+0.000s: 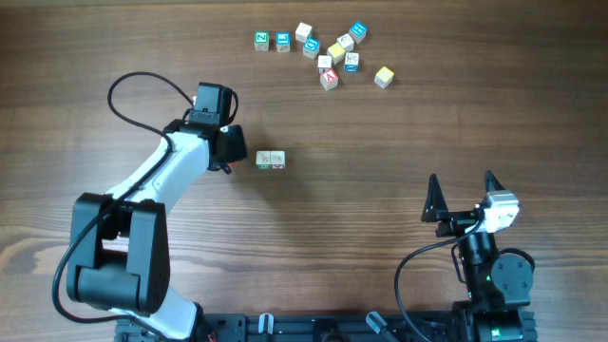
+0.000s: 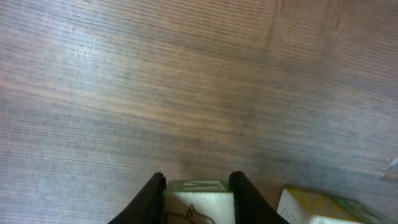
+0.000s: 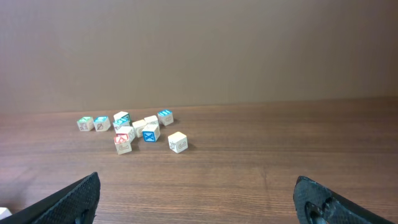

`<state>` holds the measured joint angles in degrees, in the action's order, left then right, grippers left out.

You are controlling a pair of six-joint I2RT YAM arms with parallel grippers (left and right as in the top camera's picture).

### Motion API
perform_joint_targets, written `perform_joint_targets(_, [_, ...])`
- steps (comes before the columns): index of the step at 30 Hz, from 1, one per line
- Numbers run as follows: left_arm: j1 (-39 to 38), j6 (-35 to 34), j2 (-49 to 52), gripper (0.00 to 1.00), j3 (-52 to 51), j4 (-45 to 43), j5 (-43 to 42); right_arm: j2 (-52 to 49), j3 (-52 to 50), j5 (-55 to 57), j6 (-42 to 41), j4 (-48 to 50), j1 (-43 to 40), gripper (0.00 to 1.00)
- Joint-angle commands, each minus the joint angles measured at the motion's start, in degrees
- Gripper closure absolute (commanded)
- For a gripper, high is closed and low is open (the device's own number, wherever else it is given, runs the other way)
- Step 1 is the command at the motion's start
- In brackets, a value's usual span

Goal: Form a horizontal line
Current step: 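Carry the block down to the left end of the placed pair, then lower the block onto the table left of the pair and release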

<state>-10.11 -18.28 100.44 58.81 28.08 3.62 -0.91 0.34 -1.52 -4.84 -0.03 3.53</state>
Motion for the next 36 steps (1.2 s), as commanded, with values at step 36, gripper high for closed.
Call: perform_joint_targets(36, [0.28,4.55,-0.15,0.52,-4.59,-9.33,-1.57,0.26,-0.04,-0.96,0.33,0.17,-0.17,0.0])
